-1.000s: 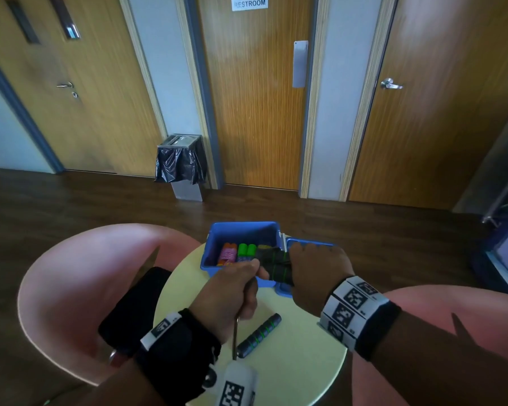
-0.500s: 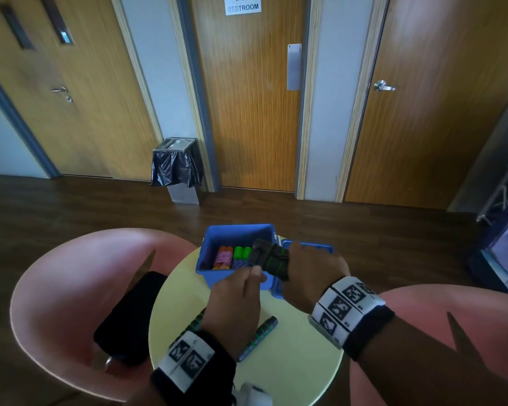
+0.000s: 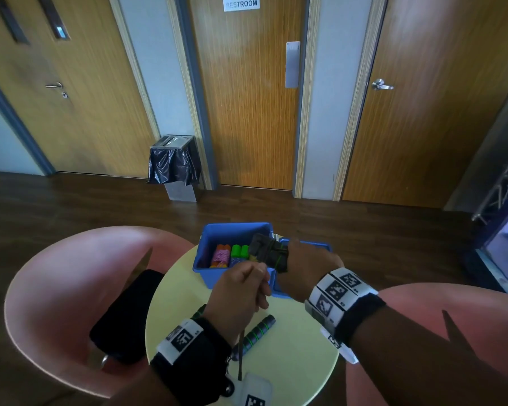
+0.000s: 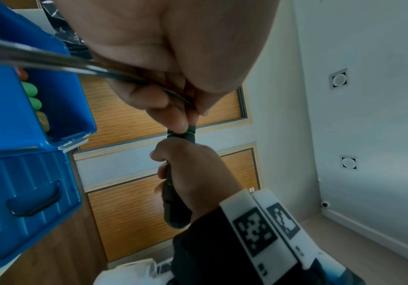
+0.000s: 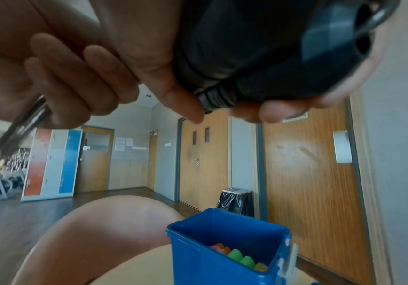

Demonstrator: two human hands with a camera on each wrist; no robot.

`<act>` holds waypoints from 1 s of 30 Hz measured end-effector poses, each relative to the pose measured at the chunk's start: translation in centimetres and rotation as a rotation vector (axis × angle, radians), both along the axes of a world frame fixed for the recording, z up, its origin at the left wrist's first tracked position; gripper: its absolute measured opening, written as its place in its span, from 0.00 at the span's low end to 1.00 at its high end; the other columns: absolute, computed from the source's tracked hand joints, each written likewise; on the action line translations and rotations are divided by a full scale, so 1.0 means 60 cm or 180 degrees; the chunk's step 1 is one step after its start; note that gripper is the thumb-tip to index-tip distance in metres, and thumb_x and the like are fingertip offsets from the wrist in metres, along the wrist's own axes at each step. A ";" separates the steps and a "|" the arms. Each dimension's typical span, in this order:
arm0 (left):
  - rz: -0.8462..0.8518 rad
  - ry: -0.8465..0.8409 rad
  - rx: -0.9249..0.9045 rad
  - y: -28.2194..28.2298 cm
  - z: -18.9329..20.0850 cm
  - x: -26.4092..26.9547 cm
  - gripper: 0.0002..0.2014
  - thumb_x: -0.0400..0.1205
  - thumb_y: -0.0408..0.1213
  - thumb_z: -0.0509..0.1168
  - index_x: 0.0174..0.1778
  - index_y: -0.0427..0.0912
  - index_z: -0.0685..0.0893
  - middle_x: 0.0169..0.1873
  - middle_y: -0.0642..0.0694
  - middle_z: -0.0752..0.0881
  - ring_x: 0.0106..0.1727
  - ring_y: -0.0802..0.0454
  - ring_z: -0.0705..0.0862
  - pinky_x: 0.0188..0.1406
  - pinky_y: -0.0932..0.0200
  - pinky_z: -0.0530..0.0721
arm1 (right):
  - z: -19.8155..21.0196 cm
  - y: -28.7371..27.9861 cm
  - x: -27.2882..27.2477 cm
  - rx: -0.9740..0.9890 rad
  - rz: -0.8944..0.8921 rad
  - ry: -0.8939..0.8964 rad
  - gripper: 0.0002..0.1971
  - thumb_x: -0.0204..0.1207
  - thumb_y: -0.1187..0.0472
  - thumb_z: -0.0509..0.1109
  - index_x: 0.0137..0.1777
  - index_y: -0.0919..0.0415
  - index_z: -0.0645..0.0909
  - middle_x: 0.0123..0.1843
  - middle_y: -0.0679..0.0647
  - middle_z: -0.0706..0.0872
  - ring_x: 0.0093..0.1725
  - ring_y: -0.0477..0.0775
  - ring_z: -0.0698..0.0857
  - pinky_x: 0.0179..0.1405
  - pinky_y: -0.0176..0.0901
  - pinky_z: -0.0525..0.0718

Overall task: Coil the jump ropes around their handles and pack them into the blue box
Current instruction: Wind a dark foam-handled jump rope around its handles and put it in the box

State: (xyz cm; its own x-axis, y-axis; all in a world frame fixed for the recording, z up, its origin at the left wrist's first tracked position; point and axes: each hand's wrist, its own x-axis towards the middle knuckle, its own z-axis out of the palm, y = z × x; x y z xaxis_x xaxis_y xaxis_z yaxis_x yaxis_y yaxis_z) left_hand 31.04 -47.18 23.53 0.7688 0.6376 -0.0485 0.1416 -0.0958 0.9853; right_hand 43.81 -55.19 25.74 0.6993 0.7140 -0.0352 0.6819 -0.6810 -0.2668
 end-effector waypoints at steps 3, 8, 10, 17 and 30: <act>-0.0112 -0.0086 -0.0036 0.003 0.002 -0.005 0.16 0.88 0.35 0.57 0.36 0.36 0.81 0.28 0.43 0.84 0.27 0.48 0.78 0.25 0.60 0.74 | -0.005 0.001 -0.002 0.0060 0.0023 0.0531 0.06 0.72 0.52 0.65 0.47 0.48 0.73 0.38 0.46 0.84 0.35 0.48 0.84 0.36 0.45 0.85; -0.0276 -0.0378 -0.0050 0.029 0.013 -0.023 0.20 0.89 0.35 0.58 0.29 0.39 0.79 0.22 0.43 0.78 0.21 0.51 0.70 0.22 0.62 0.68 | 0.005 0.004 -0.023 0.0694 0.0180 0.1493 0.08 0.67 0.57 0.68 0.32 0.50 0.71 0.29 0.50 0.78 0.30 0.53 0.79 0.29 0.45 0.75; -0.0294 -0.0431 -0.0091 0.041 0.012 -0.030 0.20 0.88 0.39 0.61 0.27 0.40 0.79 0.20 0.43 0.74 0.20 0.52 0.67 0.21 0.62 0.66 | 0.012 0.004 -0.036 0.0901 0.0113 0.1878 0.10 0.70 0.60 0.71 0.34 0.49 0.72 0.31 0.49 0.77 0.31 0.52 0.77 0.31 0.42 0.73; -0.0206 -0.0727 0.0302 0.092 0.002 -0.056 0.19 0.73 0.57 0.67 0.24 0.47 0.81 0.18 0.49 0.70 0.21 0.55 0.65 0.24 0.66 0.66 | 0.024 0.006 -0.069 0.1291 0.0023 0.4142 0.11 0.58 0.61 0.72 0.38 0.63 0.76 0.30 0.57 0.78 0.25 0.58 0.78 0.27 0.40 0.75; -0.0483 -0.0973 -0.0072 0.196 0.041 -0.115 0.18 0.77 0.44 0.74 0.23 0.42 0.82 0.19 0.49 0.79 0.20 0.56 0.68 0.22 0.66 0.67 | 0.041 0.097 -0.155 0.1979 0.0585 0.5875 0.15 0.57 0.60 0.72 0.44 0.62 0.79 0.33 0.59 0.77 0.28 0.58 0.80 0.33 0.45 0.76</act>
State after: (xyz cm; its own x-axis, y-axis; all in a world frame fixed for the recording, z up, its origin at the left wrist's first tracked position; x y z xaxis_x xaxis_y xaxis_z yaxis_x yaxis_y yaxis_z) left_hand 24.15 -35.43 25.97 0.8359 0.5164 0.1860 -0.1747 -0.0709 0.9821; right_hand 34.50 -49.37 28.20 0.0345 0.9615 -0.2725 -0.6274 -0.1914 -0.7548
